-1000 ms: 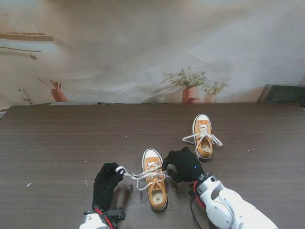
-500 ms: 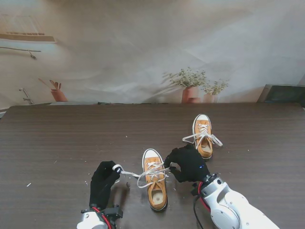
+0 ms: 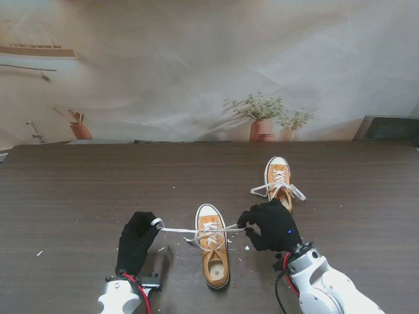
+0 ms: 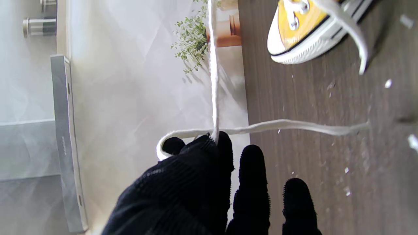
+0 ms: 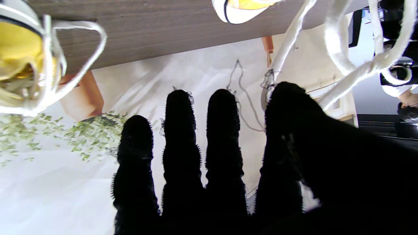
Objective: Tie the shoelaces into a bow on the shoes
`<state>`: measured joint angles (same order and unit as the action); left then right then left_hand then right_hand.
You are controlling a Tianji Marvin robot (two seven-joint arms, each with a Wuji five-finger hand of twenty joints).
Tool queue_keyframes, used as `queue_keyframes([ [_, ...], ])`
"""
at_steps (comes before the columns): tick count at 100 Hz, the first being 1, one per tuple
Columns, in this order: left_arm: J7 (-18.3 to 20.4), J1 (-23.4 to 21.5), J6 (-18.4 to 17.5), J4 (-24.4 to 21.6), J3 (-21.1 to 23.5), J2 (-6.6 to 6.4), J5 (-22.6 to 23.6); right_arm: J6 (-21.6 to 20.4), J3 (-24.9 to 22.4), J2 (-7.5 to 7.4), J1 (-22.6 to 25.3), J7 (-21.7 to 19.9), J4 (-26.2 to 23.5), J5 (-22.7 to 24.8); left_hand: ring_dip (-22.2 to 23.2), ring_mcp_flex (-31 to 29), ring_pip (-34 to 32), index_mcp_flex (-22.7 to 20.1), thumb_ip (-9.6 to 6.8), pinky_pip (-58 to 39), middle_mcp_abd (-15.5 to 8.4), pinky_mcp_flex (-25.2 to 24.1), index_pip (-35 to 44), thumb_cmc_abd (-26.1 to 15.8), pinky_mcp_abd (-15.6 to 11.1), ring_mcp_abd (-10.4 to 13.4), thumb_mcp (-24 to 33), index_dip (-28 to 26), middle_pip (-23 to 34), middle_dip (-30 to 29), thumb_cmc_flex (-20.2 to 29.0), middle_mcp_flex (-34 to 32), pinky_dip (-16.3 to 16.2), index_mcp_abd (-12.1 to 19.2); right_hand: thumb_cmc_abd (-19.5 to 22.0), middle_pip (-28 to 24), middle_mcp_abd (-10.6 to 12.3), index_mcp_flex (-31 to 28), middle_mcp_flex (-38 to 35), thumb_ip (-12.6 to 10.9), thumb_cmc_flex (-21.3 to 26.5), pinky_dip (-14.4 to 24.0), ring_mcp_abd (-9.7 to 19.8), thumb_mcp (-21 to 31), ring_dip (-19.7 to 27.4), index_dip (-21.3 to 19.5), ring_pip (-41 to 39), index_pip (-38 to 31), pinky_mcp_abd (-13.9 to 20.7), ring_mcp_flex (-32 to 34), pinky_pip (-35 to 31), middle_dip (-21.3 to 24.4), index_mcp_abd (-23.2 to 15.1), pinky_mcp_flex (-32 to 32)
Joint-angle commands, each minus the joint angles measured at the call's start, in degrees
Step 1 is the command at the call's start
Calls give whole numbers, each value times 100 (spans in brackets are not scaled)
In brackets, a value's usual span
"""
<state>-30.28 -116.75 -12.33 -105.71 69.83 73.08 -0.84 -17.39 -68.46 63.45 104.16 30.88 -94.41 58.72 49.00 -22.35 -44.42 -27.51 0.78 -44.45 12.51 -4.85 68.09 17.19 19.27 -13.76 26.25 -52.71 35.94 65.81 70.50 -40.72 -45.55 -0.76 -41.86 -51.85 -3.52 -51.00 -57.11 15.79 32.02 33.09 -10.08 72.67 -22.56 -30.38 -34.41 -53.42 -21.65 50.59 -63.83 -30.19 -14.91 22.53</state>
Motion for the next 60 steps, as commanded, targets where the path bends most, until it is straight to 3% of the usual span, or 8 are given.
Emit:
queue_keyframes([
  [1, 69, 92, 70, -19, 85, -32, 49, 74, -78, -22, 102, -17, 2, -15, 79, 138, -187, 148, -61, -117, 30, -33, 55, -136, -370, -3, -103, 99, 251, 43, 347, 8, -30, 570, 99, -135, 94, -688, -225, 45, -134, 11, -10, 39, 4, -447, -166, -724, -87, 239, -194, -162, 618, 121],
  [27, 24, 211, 364, 123, 253, -99, 946, 230, -367, 18, 417, 114, -77, -77, 101, 154, -603, 141, -72, -666, 212, -24, 122, -67, -367, -189, 15, 127, 592, 152, 347, -2, -93, 426, -330, -306, -122, -909, -715, -48, -133, 115, -84, 447, -208, -327, -636, -839, -233, 854, -731, -455, 874, 640],
  [42, -2, 171, 422, 206, 384, -123, 1203, 437, -531, 3, 707, 254, -242, 118, 82, 127, -740, 134, -86, -1009, 290, -10, 110, -13, -396, -297, 87, 171, 680, 171, 343, -29, -63, 302, -690, -358, -261, -1071, -897, -127, -173, 76, -125, 797, -237, -235, -734, -952, -218, 934, -738, -494, 975, 555],
  [60, 76, 180, 627, 294, 611, -151, 1357, 689, -696, -28, 983, 399, -407, 401, 90, 155, -807, 154, -90, -1142, 345, -15, 106, 2, -417, -356, 127, 207, 717, 209, 335, -17, 2, 199, -788, -373, -338, -1110, -943, -154, -146, 75, -143, 899, -255, -216, -772, -986, -214, 935, -748, -517, 1038, 519],
])
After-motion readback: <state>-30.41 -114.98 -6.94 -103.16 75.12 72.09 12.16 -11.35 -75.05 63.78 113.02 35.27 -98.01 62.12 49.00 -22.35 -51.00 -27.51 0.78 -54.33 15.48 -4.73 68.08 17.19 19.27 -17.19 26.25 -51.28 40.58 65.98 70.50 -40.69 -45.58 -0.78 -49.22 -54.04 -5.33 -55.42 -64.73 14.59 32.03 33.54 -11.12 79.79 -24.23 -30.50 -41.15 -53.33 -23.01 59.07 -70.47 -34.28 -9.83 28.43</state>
